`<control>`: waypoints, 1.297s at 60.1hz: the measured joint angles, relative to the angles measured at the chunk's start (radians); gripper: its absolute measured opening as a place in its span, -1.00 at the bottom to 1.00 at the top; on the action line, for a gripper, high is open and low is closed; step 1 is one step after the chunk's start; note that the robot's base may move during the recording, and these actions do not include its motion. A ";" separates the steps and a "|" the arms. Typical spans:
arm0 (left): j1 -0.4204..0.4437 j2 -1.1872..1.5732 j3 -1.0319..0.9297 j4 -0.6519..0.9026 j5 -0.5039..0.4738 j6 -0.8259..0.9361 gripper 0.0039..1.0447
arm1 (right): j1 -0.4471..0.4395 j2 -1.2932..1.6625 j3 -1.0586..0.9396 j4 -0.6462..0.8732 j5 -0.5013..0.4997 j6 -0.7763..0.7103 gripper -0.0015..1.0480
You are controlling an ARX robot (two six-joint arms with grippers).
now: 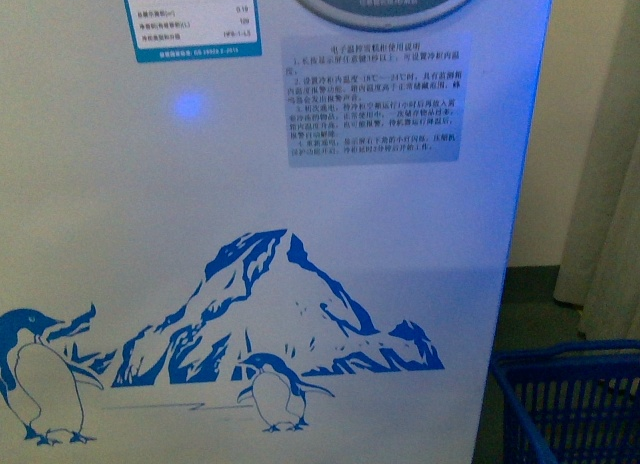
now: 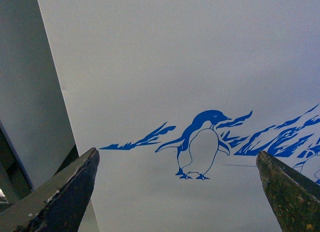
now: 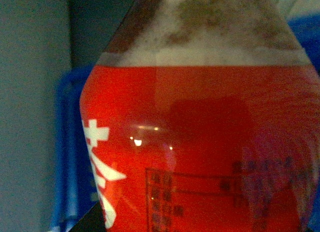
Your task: Put drink in fridge
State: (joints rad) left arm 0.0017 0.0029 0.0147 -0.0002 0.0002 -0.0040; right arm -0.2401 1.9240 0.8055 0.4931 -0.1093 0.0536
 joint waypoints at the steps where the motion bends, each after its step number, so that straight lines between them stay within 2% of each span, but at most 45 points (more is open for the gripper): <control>1: 0.000 0.000 0.000 0.000 0.000 0.000 0.85 | 0.000 -0.029 -0.008 -0.005 -0.003 -0.002 -0.30; 11: 0.000 0.000 0.000 0.000 0.000 0.000 0.85 | 0.009 -0.451 -0.122 -0.119 -0.046 -0.024 -0.30; 28: 0.000 0.000 0.000 0.000 0.000 0.000 0.85 | 0.034 -0.989 -0.228 -0.284 -0.027 -0.035 -0.30; 40: 0.000 0.000 0.000 0.000 0.000 0.000 0.85 | 0.092 -1.293 -0.284 -0.384 0.067 -0.071 -0.30; 48: 0.000 0.000 0.000 0.000 0.000 0.000 0.85 | 0.194 -1.506 -0.327 -0.473 0.209 -0.115 -0.30; 49: 0.000 0.000 0.000 0.000 0.000 0.000 0.85 | 0.364 -1.637 -0.450 -0.428 0.462 -0.150 -0.31; 50: 0.000 0.000 0.000 0.000 0.000 0.000 0.85 | 0.370 -1.638 -0.462 -0.421 0.475 -0.152 -0.31; 57: 0.000 0.000 0.000 0.000 0.000 0.000 0.85 | 0.410 -1.648 -0.501 -0.389 0.521 -0.167 -0.31; 78: 0.000 0.000 0.000 0.000 0.000 0.000 0.85 | 0.422 -1.650 -0.504 -0.385 0.520 -0.179 -0.31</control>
State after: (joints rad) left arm 0.0017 0.0029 0.0147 -0.0002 0.0002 -0.0040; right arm 0.1814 0.2737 0.3016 0.1078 0.4103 -0.1249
